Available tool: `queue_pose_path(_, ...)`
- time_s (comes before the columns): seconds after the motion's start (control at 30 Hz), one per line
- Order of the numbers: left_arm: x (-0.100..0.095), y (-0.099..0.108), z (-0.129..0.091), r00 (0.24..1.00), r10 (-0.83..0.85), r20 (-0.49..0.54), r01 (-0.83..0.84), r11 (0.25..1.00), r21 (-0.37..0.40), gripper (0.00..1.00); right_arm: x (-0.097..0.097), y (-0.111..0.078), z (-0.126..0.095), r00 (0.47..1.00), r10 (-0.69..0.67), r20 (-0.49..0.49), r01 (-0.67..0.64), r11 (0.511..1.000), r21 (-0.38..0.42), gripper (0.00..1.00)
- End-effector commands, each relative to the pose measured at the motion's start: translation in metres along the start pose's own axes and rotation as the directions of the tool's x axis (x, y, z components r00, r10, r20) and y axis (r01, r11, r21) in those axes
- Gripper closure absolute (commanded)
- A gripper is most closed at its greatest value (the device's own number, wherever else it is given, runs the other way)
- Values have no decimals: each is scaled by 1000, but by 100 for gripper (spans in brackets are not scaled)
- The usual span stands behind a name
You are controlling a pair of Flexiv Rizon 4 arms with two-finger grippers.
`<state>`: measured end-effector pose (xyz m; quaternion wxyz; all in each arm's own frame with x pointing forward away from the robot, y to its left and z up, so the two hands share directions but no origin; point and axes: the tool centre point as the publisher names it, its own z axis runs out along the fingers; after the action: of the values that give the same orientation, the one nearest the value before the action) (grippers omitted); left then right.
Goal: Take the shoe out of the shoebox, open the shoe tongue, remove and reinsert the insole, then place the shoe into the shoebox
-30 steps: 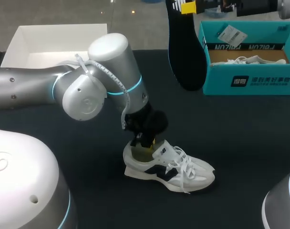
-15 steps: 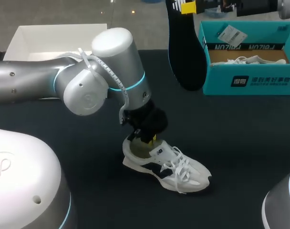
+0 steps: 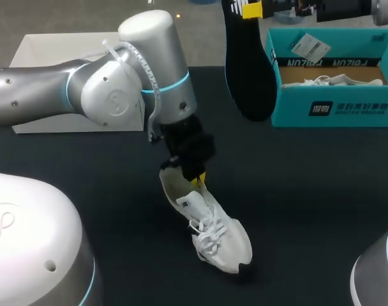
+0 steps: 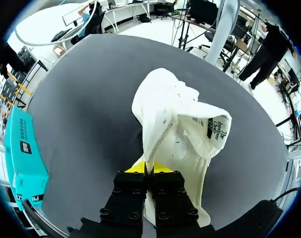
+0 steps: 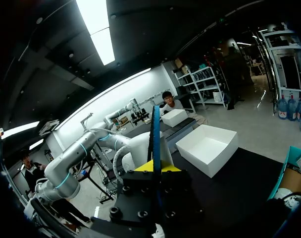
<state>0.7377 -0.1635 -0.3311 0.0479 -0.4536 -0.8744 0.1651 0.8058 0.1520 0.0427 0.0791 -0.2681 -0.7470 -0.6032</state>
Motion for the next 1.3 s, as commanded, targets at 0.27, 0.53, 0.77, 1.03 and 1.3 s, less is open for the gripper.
queue_pose_path(0.27, -9, -15, -14, 975, 192, -115, -186, 981, 64, 100, 0, 0, 2, 1000, 1, 3, -1, 1000, 2, 100)
queue_pose_path(0.53, -12, -26, -8, 937, 307, -169, -301, 952, 61, 100, 0, 0, 2, 1000, 1, 3, -1, 1000, 2, 100)
queue_pose_path(0.77, -13, -35, -5, 902, 381, -202, -371, 924, 90, 100, 0, 0, 2, 1000, 1, 3, -1, 1000, 2, 100)
queue_pose_path(1.03, -10, -35, 3, 884, 414, -218, -402, 910, 96, 100, 0, 0, 2, 1000, 1, 3, -1, 1000, 2, 100)
queue_pose_path(1.3, -8, -31, 4, 885, 412, -218, -397, 911, 109, 100, 0, 0, 2, 1000, 1, 3, -1, 1000, 2, 100)
